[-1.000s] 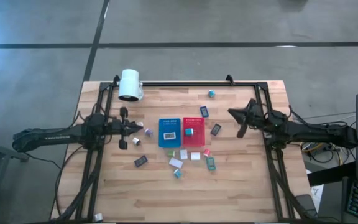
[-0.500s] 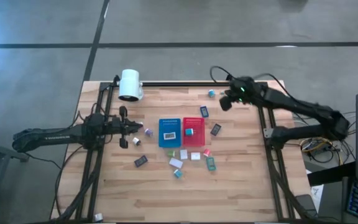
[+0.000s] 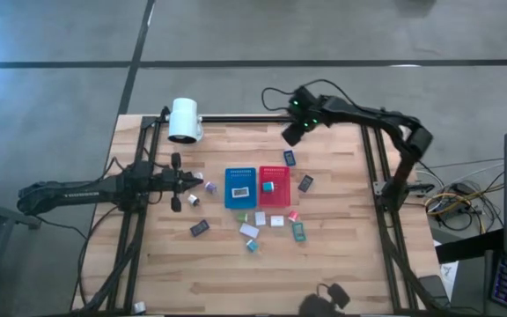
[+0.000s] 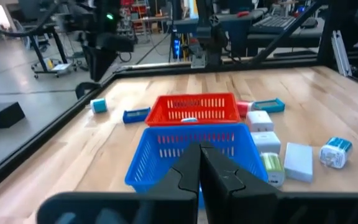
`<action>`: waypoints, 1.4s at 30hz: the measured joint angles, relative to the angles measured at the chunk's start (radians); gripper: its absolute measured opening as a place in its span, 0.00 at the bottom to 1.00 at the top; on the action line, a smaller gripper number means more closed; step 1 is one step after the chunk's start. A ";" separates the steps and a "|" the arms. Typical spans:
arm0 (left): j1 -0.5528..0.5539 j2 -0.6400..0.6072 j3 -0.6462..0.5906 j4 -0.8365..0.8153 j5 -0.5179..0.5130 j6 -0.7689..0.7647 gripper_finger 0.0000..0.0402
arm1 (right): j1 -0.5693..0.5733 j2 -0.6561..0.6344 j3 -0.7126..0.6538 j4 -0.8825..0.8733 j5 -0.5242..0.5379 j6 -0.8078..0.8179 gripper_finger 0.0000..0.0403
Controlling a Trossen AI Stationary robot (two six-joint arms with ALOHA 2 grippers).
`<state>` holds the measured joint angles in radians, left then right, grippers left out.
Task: Pick & Place Office items
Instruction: Put the blue charger adapter into the red bin
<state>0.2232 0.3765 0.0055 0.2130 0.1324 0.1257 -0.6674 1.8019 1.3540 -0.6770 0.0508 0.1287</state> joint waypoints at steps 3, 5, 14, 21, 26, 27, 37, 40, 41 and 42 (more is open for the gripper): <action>0.000 0.001 0.000 -0.005 0.000 0.000 0.03 | -0.008 0.076 0.111 -0.106 0.005 0.010 0.37; 0.000 0.001 0.000 -0.009 0.000 -0.002 0.03 | -0.016 0.121 0.170 -0.181 0.005 0.025 0.46; 0.000 0.001 0.000 -0.035 0.000 -0.015 0.03 | -0.062 0.242 0.261 -0.296 0.000 0.091 0.67; 0.000 0.001 0.000 -0.035 0.000 -0.019 0.03 | -0.090 0.299 0.259 -0.292 0.000 0.131 0.65; 0.000 0.001 0.000 -0.035 0.000 -0.020 0.03 | -0.093 0.331 0.259 -0.267 0.000 0.126 0.60; 0.000 0.001 0.000 -0.035 0.000 -0.022 0.03 | -0.096 0.337 0.259 -0.261 0.000 0.126 0.59; 0.000 0.001 0.000 -0.035 0.000 -0.022 0.03 | -0.109 0.364 0.257 -0.256 -0.003 0.072 0.44; 0.000 0.001 0.000 -0.035 0.000 -0.022 0.03 | -0.110 0.364 0.256 -0.258 -0.009 0.035 0.33; 0.000 0.001 0.000 -0.035 0.000 -0.022 0.03 | -0.110 0.364 0.256 -0.258 -0.007 0.024 0.30; 0.000 0.001 0.000 -0.035 0.000 -0.023 0.03 | -0.110 0.364 0.256 -0.258 -0.007 0.013 0.30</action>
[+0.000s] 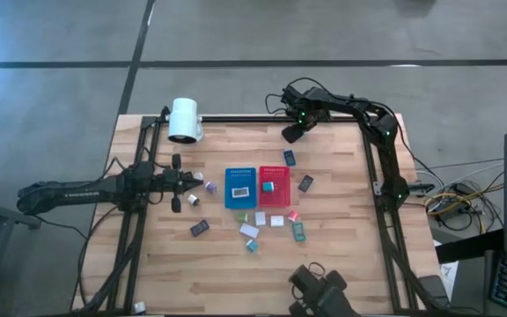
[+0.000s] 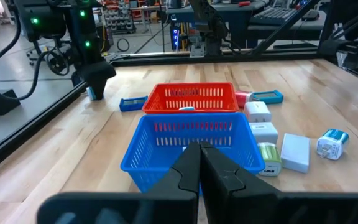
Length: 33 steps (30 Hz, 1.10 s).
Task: Pick & Place Office items
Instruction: Put the blue charger adapter into the red bin
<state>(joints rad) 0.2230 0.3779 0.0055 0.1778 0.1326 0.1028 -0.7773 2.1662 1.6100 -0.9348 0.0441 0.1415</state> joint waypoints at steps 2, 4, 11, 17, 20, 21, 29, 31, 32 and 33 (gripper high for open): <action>0.000 0.000 0.000 0.000 0.000 -0.003 0.03 | 0.000 0.000 0.000 0.001 0.000 -0.036 0.30; 0.000 0.000 0.000 0.000 0.000 -0.003 0.03 | 0.000 -0.004 0.000 -0.003 -0.002 -0.065 0.30; 0.000 0.000 0.000 0.000 0.000 -0.003 0.03 | 0.010 -0.091 -0.010 0.069 -0.060 -0.137 0.30; 0.000 0.000 0.000 0.000 0.000 -0.003 0.03 | 0.069 -0.273 -0.088 0.376 -0.382 -0.176 0.30; 0.000 0.000 0.000 0.000 0.000 -0.007 0.03 | 0.109 -0.398 -0.170 0.552 -0.443 -0.165 0.30; 0.000 0.000 0.000 0.000 0.000 -0.010 0.03 | 0.122 -0.441 -0.200 0.592 -0.441 -0.164 0.30; 0.000 0.000 0.000 0.000 0.000 -0.033 0.03 | 0.212 -0.835 -0.511 0.812 -0.436 -0.176 0.30; 0.000 0.000 0.000 0.000 0.001 -0.047 0.03 | 0.226 -0.944 -0.600 0.865 -0.428 -0.179 0.30; 0.000 0.000 0.000 0.000 0.003 -0.060 0.03 | 0.231 -0.996 -0.644 0.872 -0.417 -0.176 0.30; 0.000 0.000 0.000 0.000 0.012 -0.069 0.03 | 0.232 -1.048 -0.688 0.875 -0.412 -0.175 0.30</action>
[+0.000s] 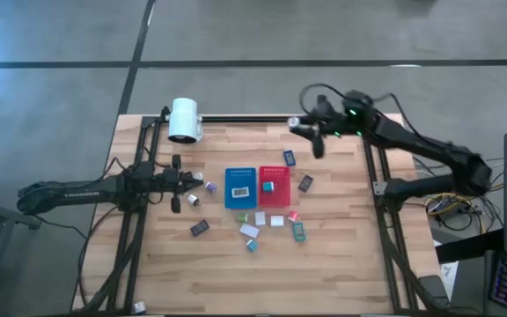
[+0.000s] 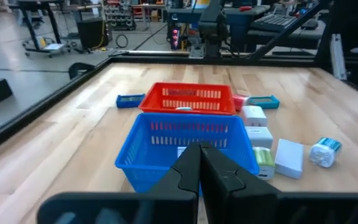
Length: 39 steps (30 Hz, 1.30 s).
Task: Pick & Place Office items
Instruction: Put the blue charger adapter into the red bin
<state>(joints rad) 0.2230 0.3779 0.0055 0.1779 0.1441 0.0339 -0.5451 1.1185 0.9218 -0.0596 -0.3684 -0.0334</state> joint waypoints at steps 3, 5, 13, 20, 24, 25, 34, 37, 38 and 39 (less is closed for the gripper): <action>0.000 0.000 0.000 -0.002 0.016 -0.016 0.02 | 0.000 -0.154 -0.140 0.028 -0.003 0.001 0.30; 0.000 0.000 0.000 -0.005 0.015 -0.020 0.02 | 0.000 -0.257 -0.238 0.110 -0.028 0.015 0.30; 0.000 0.000 0.000 0.008 0.012 -0.014 0.04 | -0.001 -0.562 -0.575 0.243 0.076 0.019 0.30; 0.000 0.000 0.000 0.014 -0.022 -0.009 0.02 | 0.000 -0.680 -0.753 0.470 0.084 0.032 0.30; 0.000 0.000 0.000 0.017 -0.056 -0.011 0.01 | 0.000 -0.713 -0.839 0.569 0.087 0.034 0.30; 0.000 0.000 0.000 0.022 -0.071 -0.017 0.01 | 0.000 -0.717 -0.860 0.590 0.099 0.035 0.30; -0.001 0.012 0.000 0.027 -0.134 -0.077 0.02 | -0.001 -0.726 -0.909 0.640 0.242 0.032 0.30; -0.001 0.030 0.000 0.026 -0.134 -0.080 0.02 | 0.000 -0.725 -0.909 0.638 0.234 0.031 0.30; -0.001 0.037 0.000 0.025 -0.134 -0.080 0.02 | -0.001 -0.724 -0.909 0.633 0.234 0.031 0.30; -0.001 0.045 0.000 0.024 -0.134 -0.080 0.02 | -0.001 -0.724 -0.909 0.628 0.234 0.030 0.30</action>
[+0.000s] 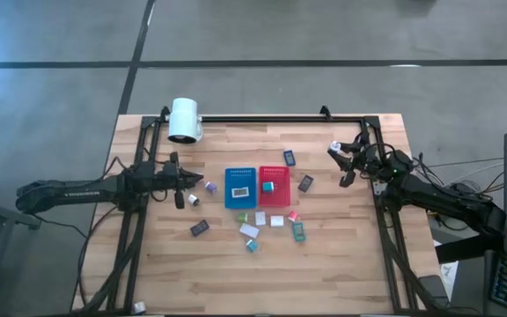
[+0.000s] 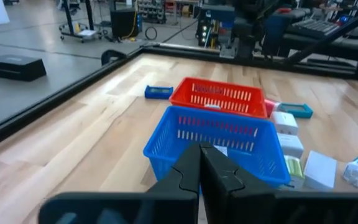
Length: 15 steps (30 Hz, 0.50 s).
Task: Pick & Place Office items
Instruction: Put the blue charger adapter into the red bin
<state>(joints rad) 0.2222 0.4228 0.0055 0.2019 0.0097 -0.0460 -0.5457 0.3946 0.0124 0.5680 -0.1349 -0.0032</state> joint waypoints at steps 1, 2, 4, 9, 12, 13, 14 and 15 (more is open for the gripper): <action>0.000 0.010 0.000 -0.001 0.000 0.000 0.02 | 0.000 0.000 0.000 -0.006 0.000 -0.003 0.30; 0.000 0.017 0.000 -0.001 0.000 -0.001 0.02 | 0.000 0.000 0.000 -0.011 0.000 -0.005 0.30; 0.000 0.030 0.000 -0.001 -0.001 -0.003 0.03 | 0.000 0.000 0.000 -0.011 0.000 -0.010 0.30; 0.000 0.051 0.000 -0.001 -0.007 0.007 0.03 | 0.000 0.002 0.000 -0.014 -0.001 0.003 0.30; 0.000 0.057 0.000 -0.001 -0.007 0.012 0.02 | 0.000 0.018 0.000 -0.015 -0.001 0.003 0.30; 0.001 0.058 0.000 -0.001 -0.007 0.012 0.02 | 0.000 0.024 0.000 -0.016 -0.001 0.003 0.30; 0.001 0.058 0.000 -0.001 -0.007 0.013 0.02 | 0.000 0.029 0.000 -0.016 -0.001 0.003 0.30; 0.001 0.058 0.000 -0.001 -0.007 0.019 0.03 | 0.000 0.036 0.000 -0.015 -0.001 0.003 0.30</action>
<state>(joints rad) 0.2230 0.4808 0.0055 0.2012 0.0029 -0.0266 -0.5453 0.4303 0.0124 0.5526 -0.1360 -0.0004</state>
